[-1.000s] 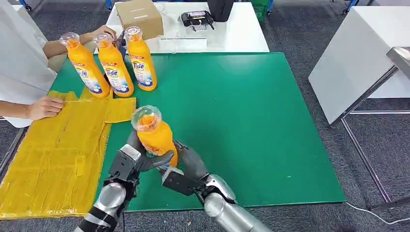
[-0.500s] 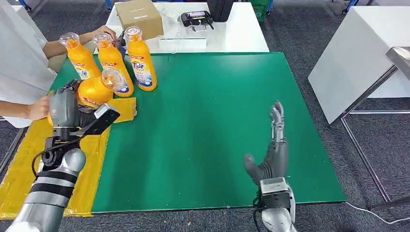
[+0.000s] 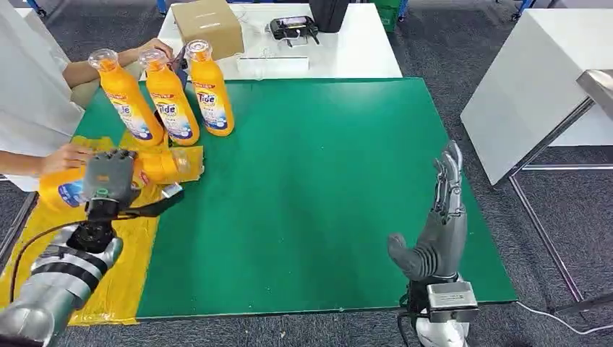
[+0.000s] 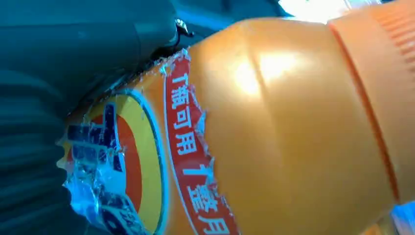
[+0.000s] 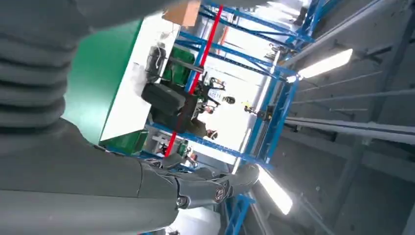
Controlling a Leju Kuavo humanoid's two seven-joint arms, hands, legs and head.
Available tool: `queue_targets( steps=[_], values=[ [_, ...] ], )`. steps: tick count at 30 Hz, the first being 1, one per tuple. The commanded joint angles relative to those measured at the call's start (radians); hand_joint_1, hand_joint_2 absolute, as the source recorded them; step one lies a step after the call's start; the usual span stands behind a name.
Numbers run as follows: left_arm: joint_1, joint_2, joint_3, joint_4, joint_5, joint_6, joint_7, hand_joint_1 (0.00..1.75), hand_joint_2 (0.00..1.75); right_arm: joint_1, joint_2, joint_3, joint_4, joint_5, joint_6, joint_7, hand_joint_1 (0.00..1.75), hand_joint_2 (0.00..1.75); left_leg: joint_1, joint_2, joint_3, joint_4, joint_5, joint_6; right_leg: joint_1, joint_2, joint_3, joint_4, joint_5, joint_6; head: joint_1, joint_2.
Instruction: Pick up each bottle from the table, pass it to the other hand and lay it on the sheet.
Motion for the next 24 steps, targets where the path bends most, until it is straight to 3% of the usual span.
queue_targets(
  steps=[1,2,5,6,9,11,12,13,15,16,17,19,23,24],
  values=[
    [0.059,-0.049,0.019,0.325,0.025,0.037,-0.045,0.87,1.75,-0.014,-0.039,-0.056,0.008,-0.026,0.025,0.019,0.00,1.75,-0.001,0.001,0.006,-0.001,-0.002,-0.001,-0.001,0.005,0.005,-0.001,-0.002,-0.001,-0.001,0.000],
    [0.075,-0.065,0.049,0.335,0.042,0.063,-0.054,0.00,1.75,-0.013,-0.038,-0.056,0.014,-0.026,0.027,0.020,0.00,1.75,-0.001,0.000,0.006,-0.003,-0.001,-0.001,-0.002,0.005,0.005,-0.002,-0.001,-0.001,-0.001,0.000],
    [0.096,-0.100,0.129,0.349,0.107,0.086,-0.097,0.00,1.75,-0.015,-0.036,-0.044,0.032,-0.019,0.030,0.024,0.00,1.75,-0.001,-0.001,0.009,-0.002,-0.003,-0.001,-0.001,0.006,0.008,-0.002,-0.003,-0.001,-0.002,0.000],
    [0.104,-0.120,0.194,0.334,0.174,0.113,-0.168,0.00,1.75,-0.014,-0.037,-0.039,0.035,-0.014,0.030,0.031,0.00,1.75,-0.001,0.000,0.007,-0.002,-0.002,-0.001,-0.002,0.005,0.007,-0.002,-0.002,-0.001,0.000,0.000],
    [0.099,-0.127,0.209,0.326,0.178,0.106,-0.175,0.00,1.75,-0.010,-0.036,-0.037,0.036,-0.012,0.027,0.031,0.00,1.75,-0.001,-0.001,0.008,-0.003,-0.002,-0.002,-0.002,0.005,0.008,-0.002,-0.002,-0.002,-0.001,0.000],
    [0.170,-0.144,0.336,0.119,0.220,0.121,-0.259,0.00,1.75,0.000,-0.040,-0.038,0.035,-0.003,0.027,0.042,0.00,1.75,-0.001,-0.002,0.007,-0.002,-0.001,-0.001,-0.001,0.003,0.007,-0.002,-0.001,-0.002,-0.002,0.000],
    [0.220,-0.169,0.436,-0.029,0.217,0.121,-0.310,0.00,0.00,0.008,-0.039,-0.042,0.032,-0.001,0.025,0.043,0.00,1.75,-0.001,-0.003,0.009,-0.002,-0.002,-0.002,-0.001,0.004,0.010,-0.002,-0.002,-0.002,-0.001,0.000],
    [0.281,-0.241,0.609,-0.260,0.226,0.121,-0.437,0.00,0.00,0.026,-0.039,-0.048,0.025,0.002,0.020,0.042,0.00,1.75,-0.001,-0.004,0.008,-0.002,-0.002,-0.001,-0.001,0.002,0.009,-0.002,-0.002,-0.002,-0.002,0.000],
    [0.319,-0.382,0.832,-0.477,0.270,0.121,-0.682,0.00,0.00,0.063,-0.039,-0.057,0.008,0.013,0.016,0.038,0.00,1.75,0.000,-0.008,0.008,-0.001,-0.001,-0.001,-0.001,-0.002,0.010,-0.002,-0.003,-0.001,-0.002,0.000],
    [0.327,-0.420,0.868,-0.523,0.318,0.121,-0.750,0.00,0.00,0.075,-0.041,-0.060,0.004,0.019,0.019,0.041,0.00,1.75,0.000,-0.006,0.007,-0.001,-0.001,-0.001,-0.001,-0.002,0.007,-0.001,-0.002,-0.001,-0.001,0.000],
    [0.335,-0.431,0.858,-0.530,0.378,0.121,-0.780,0.00,0.00,0.086,-0.041,-0.063,0.003,0.021,0.021,0.043,0.00,1.75,0.001,-0.012,0.005,0.001,-0.002,0.000,0.000,-0.006,0.007,-0.001,-0.004,-0.001,-0.001,0.000],
    [0.363,-0.423,0.798,-0.554,0.471,0.121,-0.790,0.00,0.00,0.103,-0.040,-0.070,-0.004,0.025,0.028,0.047,0.00,1.75,0.000,-0.006,0.004,0.001,-0.002,-0.001,-0.001,-0.002,-0.006,-0.001,-0.003,-0.001,-0.001,0.000],
    [0.430,-0.397,0.687,-0.652,0.595,0.121,-0.785,0.00,0.00,0.120,-0.033,-0.086,-0.011,0.028,0.057,0.059,0.00,1.75,-0.004,0.002,0.004,0.000,-0.004,-0.001,-0.003,0.006,0.002,0.000,-0.001,-0.001,-0.002,0.000],
    [0.496,-0.376,0.585,-0.746,0.736,0.120,-0.804,0.00,0.00,0.137,-0.024,-0.099,-0.013,0.033,0.064,0.063,0.00,1.75,-0.004,0.002,0.005,0.000,-0.005,-0.002,-0.003,0.007,0.004,0.000,-0.002,-0.001,-0.002,0.000]
  ],
)
